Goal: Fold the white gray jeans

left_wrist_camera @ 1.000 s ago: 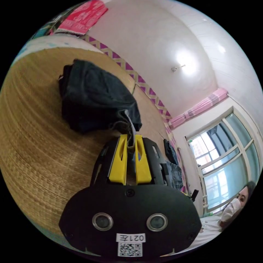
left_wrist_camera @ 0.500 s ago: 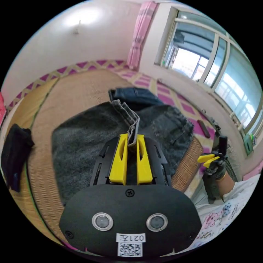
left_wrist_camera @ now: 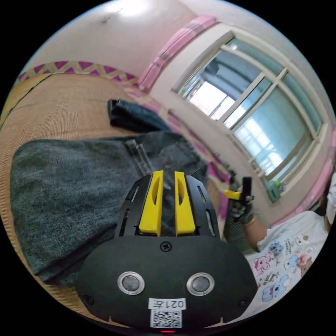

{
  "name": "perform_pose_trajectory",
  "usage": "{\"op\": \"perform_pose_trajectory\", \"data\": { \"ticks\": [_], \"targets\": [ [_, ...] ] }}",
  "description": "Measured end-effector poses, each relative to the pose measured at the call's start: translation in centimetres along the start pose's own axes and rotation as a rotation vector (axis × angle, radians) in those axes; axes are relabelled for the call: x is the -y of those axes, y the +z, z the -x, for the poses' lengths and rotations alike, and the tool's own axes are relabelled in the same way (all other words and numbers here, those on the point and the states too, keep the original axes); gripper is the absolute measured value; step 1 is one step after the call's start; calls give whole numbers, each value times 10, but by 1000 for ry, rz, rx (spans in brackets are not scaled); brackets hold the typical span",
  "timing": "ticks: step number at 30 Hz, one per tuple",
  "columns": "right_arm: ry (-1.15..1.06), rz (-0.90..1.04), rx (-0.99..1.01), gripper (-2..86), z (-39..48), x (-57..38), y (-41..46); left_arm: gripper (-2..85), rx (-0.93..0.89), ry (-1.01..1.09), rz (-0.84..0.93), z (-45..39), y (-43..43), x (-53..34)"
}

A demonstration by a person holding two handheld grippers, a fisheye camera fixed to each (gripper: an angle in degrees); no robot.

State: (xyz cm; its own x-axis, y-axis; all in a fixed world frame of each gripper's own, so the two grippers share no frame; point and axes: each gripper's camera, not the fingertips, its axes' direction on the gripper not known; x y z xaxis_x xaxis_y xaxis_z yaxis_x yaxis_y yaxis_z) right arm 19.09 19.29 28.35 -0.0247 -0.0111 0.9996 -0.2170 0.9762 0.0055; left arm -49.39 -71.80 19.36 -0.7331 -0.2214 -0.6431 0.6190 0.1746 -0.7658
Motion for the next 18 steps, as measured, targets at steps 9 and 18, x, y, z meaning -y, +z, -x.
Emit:
{"op": "perform_pose_trajectory", "data": {
  "ticks": [9, 18],
  "targets": [
    [421, -297, -359, 150, -75, 42, -60, 56, 337, -233, 22, 71, -48, -25],
    [566, -330, -220, 131, -124, 95, -28, 46, 263, -257, 71, 94, -48, -47]
  ]
}}
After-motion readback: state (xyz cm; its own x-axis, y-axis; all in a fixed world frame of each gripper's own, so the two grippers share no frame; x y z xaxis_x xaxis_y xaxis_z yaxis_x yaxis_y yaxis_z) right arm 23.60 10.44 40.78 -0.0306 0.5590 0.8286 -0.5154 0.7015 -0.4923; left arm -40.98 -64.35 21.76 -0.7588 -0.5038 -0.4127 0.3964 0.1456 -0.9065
